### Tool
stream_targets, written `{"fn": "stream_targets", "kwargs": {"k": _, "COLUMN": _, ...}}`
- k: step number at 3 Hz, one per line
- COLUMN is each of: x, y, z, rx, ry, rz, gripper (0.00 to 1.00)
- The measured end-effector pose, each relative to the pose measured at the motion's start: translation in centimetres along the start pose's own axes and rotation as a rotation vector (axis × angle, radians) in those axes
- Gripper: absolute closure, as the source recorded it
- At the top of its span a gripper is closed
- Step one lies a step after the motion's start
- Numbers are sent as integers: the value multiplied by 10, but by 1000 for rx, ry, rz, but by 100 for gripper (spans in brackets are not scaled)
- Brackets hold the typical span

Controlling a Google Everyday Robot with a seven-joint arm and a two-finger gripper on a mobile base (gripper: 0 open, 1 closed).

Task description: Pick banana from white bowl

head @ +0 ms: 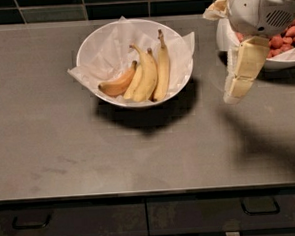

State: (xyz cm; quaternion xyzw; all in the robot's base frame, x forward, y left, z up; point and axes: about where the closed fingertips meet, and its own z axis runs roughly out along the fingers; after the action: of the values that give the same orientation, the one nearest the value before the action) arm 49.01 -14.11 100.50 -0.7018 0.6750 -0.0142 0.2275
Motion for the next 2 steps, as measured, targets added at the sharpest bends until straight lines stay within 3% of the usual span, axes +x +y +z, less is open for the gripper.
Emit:
{"fn": "stream_targets", "kwargs": {"k": 1, "x": 0, "y": 0, "z": 0, "rx": 1, "ry": -1, "rz": 0, "gripper": 0}}
{"fn": "stream_targets", "kwargs": {"k": 2, "x": -8, "y": -18, "z": 15, "rx": -7, "ry": -55, "rz": -64, "gripper": 0}}
